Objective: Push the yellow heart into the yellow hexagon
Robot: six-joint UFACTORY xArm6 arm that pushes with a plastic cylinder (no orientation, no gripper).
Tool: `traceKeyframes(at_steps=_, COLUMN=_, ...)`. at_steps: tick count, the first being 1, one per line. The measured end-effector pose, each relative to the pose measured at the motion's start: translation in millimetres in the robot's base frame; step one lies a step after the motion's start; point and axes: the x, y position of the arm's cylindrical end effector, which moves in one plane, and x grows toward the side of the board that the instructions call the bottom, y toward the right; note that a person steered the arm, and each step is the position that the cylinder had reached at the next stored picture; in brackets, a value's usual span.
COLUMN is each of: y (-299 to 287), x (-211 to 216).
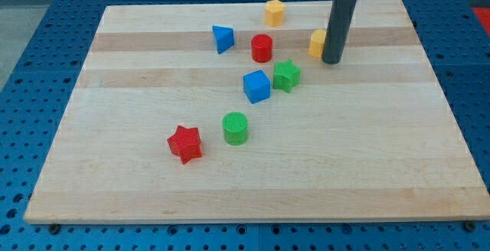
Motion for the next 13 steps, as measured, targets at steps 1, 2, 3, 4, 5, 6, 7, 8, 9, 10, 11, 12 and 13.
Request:
traceKeyframes(at_steps=1, y=-20.4, x=-7.2)
traceKeyframes(at_steps=2, y=-27.1, x=-10.4)
traceKeyframes(at_steps=3, y=-27.5, x=-22.3)
traceKeyframes(at_steps=4, y=-14.9, x=-21.9)
traceKeyframes(at_steps=5, y=12.8, x=-29.8)
traceKeyframes(at_steps=6, y=11.2, x=-41.7)
traceKeyframes(at_steps=7, y=8.6, x=-41.7)
traceKeyframes(at_steps=8, y=-3.1, x=-41.7)
traceKeyframes(at_steps=9, y=-19.3, x=-41.7)
traceKeyframes(at_steps=10, y=-36.4, x=-41.7)
traceKeyframes(at_steps=11, y=-47.8, x=-42.7)
traceKeyframes(at_steps=12, y=-59.2, x=-49.5)
traceKeyframes(at_steps=13, y=-69.1, x=-61.3)
